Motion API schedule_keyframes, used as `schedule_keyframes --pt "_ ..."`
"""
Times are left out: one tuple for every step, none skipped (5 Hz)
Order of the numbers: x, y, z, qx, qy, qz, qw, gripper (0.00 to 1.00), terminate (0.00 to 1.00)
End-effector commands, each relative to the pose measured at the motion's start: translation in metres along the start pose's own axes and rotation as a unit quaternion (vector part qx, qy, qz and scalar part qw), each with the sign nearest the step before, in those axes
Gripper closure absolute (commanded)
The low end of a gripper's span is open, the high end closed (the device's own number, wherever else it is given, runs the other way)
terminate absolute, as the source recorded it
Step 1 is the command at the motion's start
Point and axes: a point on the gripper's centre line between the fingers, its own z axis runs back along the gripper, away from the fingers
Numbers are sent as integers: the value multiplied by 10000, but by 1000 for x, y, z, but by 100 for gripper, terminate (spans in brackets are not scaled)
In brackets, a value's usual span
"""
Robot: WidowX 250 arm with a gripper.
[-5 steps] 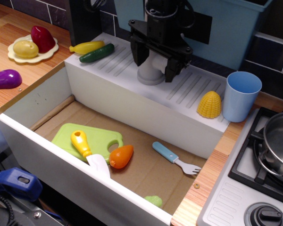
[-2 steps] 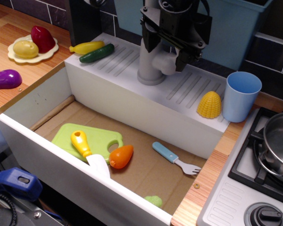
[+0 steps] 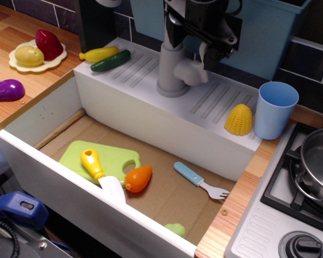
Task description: Turn lever vertical to front
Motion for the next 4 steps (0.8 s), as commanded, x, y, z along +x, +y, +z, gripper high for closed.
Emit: schedule_keyframes --pt "23 6 18 -38 -427 108 9990 0 0" --pt "26 4 16 -100 -452 142 9988 100 0" --pt "21 -2 14 -179 -423 287 9985 100 0" --pt "19 -5 13 -281 -363 373 9983 100 0"
